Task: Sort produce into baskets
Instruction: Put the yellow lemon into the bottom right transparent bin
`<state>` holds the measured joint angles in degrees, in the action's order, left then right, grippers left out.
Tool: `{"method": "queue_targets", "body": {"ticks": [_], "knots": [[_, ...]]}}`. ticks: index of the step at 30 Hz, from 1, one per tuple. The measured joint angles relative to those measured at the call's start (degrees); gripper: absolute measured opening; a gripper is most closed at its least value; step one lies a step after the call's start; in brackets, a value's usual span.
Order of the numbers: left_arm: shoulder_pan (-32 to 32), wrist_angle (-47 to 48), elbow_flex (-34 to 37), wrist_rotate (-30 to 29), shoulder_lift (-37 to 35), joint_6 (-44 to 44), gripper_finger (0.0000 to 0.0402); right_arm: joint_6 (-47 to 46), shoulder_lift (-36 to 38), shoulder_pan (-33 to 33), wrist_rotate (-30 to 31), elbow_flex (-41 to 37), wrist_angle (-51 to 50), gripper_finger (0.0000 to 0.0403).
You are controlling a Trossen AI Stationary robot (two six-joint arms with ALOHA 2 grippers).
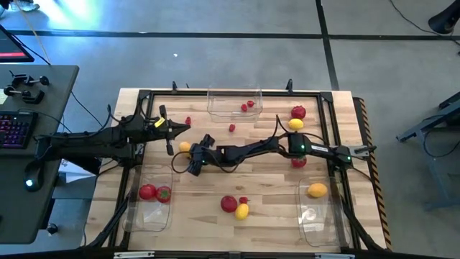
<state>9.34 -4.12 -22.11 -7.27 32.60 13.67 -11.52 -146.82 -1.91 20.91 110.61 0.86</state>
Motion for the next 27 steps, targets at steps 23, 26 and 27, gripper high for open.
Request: {"method": "queue_targets", "body": {"ticks": [23,26,27], "knots": [[0.00,0.00,-0.02,0.00,-0.02,0.03,0.0000,14.47,6.80,0.41,-3.22,0.00,-16.43,0.0174],[0.00,0.00,-0.02,0.00,-0.02,0.04,0.0000,15.31,7.39,0.41,-1.72,-0.06,-18.09,0.0174],[0.00,0.00,-0.02,0.00,0.00,0.04,0.0000,15.45,7.73,0.42,-2.06,-0.07,-17.95,0.0174]]}}
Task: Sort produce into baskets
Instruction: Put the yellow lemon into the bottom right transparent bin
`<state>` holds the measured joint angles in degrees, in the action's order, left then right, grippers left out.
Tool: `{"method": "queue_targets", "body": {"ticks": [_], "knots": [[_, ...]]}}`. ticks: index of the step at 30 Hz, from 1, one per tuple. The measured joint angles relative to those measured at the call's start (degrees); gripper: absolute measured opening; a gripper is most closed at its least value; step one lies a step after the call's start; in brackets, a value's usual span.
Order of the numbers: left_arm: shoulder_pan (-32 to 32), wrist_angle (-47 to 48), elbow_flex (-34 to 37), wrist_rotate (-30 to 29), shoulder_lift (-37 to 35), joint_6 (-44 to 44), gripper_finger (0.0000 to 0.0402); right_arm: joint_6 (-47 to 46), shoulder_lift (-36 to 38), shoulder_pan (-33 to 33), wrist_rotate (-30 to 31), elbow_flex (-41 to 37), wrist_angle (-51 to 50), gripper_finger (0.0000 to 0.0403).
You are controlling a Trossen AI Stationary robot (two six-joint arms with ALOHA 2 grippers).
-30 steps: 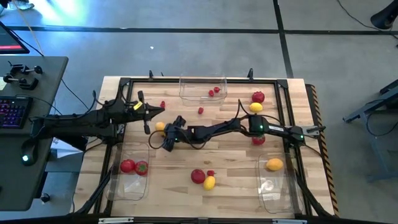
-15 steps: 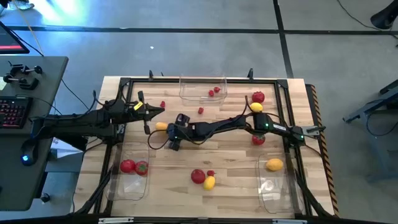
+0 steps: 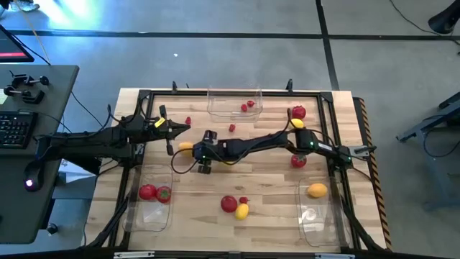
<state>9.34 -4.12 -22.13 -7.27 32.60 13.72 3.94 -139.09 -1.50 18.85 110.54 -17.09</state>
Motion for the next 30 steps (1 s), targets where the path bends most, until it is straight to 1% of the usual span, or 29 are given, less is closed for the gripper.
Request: {"method": "queue_targets", "body": {"ticks": [3,5,7,12,15,18,21,22,30], "knots": [[0.00,0.15,-0.03,0.00,0.00,0.85,0.0000,0.24,0.68,0.33,-4.45,0.08,0.76,0.0180],[0.00,0.55,-0.04,-0.32,0.00,1.38,0.0000,0.63,0.68,0.50,-6.37,0.80,0.64,0.0193],[0.00,0.77,-0.04,-0.61,0.00,1.40,0.0000,1.49,0.66,0.63,-6.69,0.83,1.06,0.0216],[0.00,0.92,-0.04,-0.83,0.00,1.44,0.0000,3.58,0.64,0.66,-6.70,1.43,3.58,0.0293],[0.00,0.92,-0.04,-1.05,0.00,1.51,0.0000,8.56,0.64,0.66,-7.54,1.15,9.40,0.0319],[0.00,0.92,-0.04,-1.40,0.00,1.53,0.0000,11.80,-0.12,1.13,-8.32,1.05,13.78,0.0326],[0.02,0.92,-0.04,-1.65,0.00,1.53,0.0000,13.91,-1.50,1.95,-12.08,1.01,15.14,0.0327],[0.06,0.95,-0.04,-1.84,0.00,1.53,0.0000,14.20,-1.97,2.24,-12.49,0.99,15.29,0.0327],[0.07,1.29,-0.04,-2.54,0.00,1.89,0.0000,12.98,-5.12,3.91,-12.89,0.92,19.00,0.0327]]}}
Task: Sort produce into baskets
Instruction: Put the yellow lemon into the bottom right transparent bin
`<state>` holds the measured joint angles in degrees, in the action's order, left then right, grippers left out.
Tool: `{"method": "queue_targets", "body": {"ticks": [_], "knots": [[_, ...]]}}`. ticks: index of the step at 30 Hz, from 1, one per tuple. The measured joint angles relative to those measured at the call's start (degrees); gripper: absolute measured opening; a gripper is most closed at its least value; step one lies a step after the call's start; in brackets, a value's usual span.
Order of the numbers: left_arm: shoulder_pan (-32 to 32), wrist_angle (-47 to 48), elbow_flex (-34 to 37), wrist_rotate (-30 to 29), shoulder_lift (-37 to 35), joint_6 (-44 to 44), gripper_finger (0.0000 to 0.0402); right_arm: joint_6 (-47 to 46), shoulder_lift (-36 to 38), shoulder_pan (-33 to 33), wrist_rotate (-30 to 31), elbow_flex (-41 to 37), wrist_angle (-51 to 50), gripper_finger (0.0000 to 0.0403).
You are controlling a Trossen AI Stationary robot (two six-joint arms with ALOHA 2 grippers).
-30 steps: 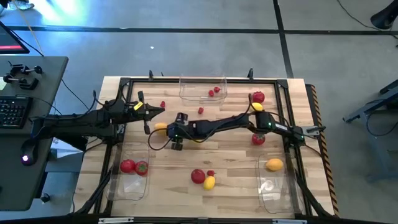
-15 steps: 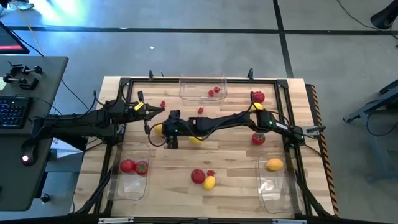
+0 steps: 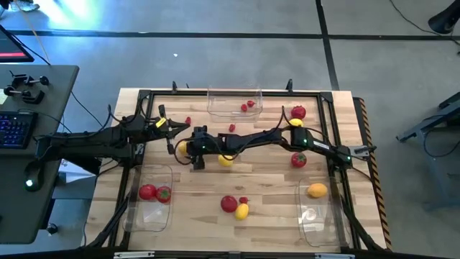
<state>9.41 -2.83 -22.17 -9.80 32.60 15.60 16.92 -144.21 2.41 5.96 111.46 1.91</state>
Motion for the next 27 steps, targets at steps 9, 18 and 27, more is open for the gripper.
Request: {"method": "queue_targets", "body": {"ticks": [9,18,27], "knots": [[0.00,-0.02,0.00,0.00,0.00,0.03,0.0000,-2.23,-1.75,1.22,-5.37,-0.02,1.40,0.0327],[0.00,-0.02,0.00,0.02,0.00,0.03,0.0000,-4.92,-2.26,1.73,-5.62,0.00,1.79,0.0268],[-0.01,-0.01,0.00,0.06,0.00,0.05,0.0000,-4.89,-0.23,1.25,-5.23,1.32,-6.84,0.0209]]}}
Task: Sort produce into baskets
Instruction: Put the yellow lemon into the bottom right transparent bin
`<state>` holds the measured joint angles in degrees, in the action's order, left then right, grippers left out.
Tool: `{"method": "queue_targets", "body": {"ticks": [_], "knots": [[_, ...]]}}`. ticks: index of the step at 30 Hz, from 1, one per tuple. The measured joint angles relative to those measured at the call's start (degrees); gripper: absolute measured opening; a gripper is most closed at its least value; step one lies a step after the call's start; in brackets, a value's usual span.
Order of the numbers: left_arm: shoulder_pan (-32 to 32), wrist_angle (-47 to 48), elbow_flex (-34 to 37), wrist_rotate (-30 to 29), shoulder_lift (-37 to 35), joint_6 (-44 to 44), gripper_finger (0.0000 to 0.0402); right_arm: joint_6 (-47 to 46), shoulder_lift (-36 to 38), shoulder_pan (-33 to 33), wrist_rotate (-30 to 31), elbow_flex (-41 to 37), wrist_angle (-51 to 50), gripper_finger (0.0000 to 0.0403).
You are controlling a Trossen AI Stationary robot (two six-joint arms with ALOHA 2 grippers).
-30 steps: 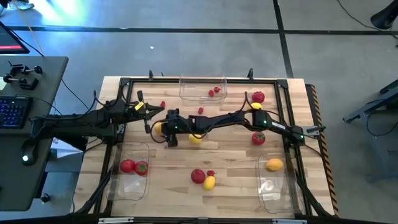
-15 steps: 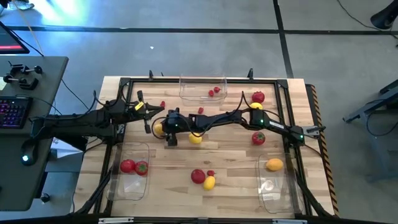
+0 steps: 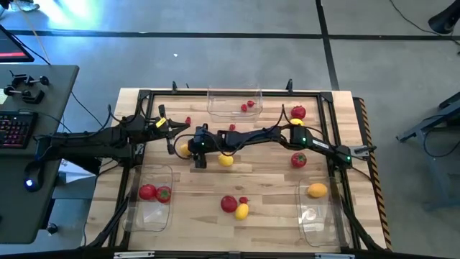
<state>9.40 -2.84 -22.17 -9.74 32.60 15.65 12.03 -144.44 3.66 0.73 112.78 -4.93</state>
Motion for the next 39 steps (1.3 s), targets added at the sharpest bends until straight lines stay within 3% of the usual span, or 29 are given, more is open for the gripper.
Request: {"method": "queue_targets", "body": {"ticks": [8,15,25,29,33,39], "knots": [[0.03,0.07,0.01,-2.55,0.00,0.07,0.0000,3.17,10.09,-0.28,0.97,0.20,-16.98,0.0209],[0.05,-0.04,0.02,-6.38,-0.02,0.06,0.0000,-0.53,18.30,-0.78,11.40,-10.32,-22.31,0.0209],[0.05,-1.01,0.02,-6.18,-0.04,-1.02,0.0000,-13.15,39.49,-3.72,21.77,-33.51,-22.54,0.0208],[0.05,-1.04,0.02,-6.05,-0.02,-1.02,0.0000,-20.02,48.82,-6.70,22.97,-40.64,-24.94,0.0208],[0.05,-0.99,0.02,-5.83,0.00,-1.14,0.0000,-26.56,57.04,-11.33,23.02,-45.21,-27.96,0.0208],[0.05,-0.04,0.02,-5.83,0.00,-1.98,0.0000,-38.79,63.38,-19.73,23.25,-47.50,-39.40,0.0208]]}}
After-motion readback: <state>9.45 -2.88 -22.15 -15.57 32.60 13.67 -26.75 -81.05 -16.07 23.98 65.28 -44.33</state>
